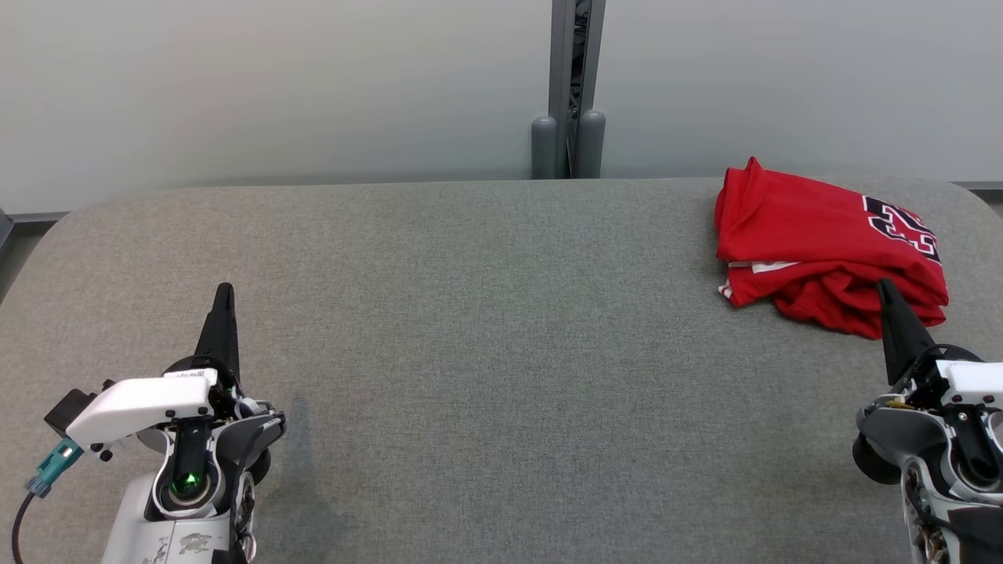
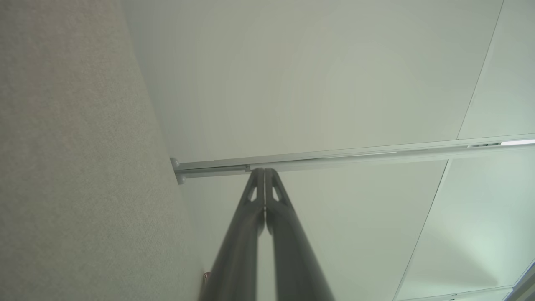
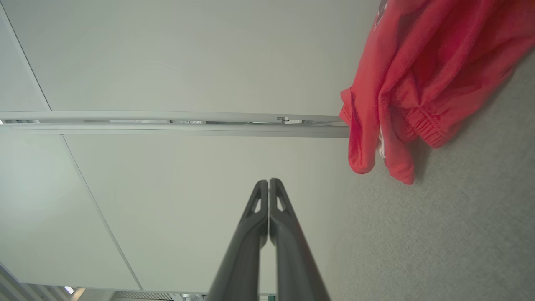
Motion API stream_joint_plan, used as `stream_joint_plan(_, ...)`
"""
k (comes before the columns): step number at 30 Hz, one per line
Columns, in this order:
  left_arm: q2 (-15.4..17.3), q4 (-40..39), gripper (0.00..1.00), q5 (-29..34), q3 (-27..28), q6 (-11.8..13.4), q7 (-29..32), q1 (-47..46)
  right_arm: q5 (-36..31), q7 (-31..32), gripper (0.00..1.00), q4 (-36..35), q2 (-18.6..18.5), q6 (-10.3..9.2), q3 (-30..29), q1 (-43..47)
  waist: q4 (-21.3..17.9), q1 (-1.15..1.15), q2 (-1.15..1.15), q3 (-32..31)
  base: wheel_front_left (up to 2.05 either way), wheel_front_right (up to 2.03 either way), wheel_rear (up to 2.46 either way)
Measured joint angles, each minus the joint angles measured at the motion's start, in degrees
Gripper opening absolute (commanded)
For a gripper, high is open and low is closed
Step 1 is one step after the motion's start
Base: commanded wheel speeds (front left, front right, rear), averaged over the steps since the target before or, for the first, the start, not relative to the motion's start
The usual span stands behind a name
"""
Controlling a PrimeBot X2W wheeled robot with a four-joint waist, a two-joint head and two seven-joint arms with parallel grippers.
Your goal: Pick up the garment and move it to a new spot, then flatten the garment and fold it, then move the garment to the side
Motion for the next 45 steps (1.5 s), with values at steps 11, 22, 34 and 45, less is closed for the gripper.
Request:
stream_joint_plan(11,0.0,0.0,0.0,0.0,0.0,0.0,0.0,0.0,0.0,0.0,0.0,0.0,0.0,0.0,0.01,0.0,0.0,0.0,0.0,0.0,0.0,0.0,0.0)
stream_joint_plan(22,0.0,0.0,0.0,0.0,0.0,0.0,0.0,-0.01,0.0,0.0,0.0,0.0,0.0,0.0,0.01,0.0,0.0,0.0,0.0,0.0,0.0,0.0,0.0)
stream_joint_plan(34,0.0,0.0,0.0,0.0,0.0,0.0,0.0,-0.01,0.0,0.0,0.0,0.0,0.0,0.0,0.01,-0.01,0.0,0.0,0.0,0.0,0.0,0.0,0.0)
stream_joint_plan(45,0.0,0.0,0.0,0.0,-0.02,0.0,0.0,-0.01,0.0,0.0,0.0,0.0,0.0,0.0,0.02,-0.01,0.0,0.0,0.0,0.0,0.0,0.0,0.0)
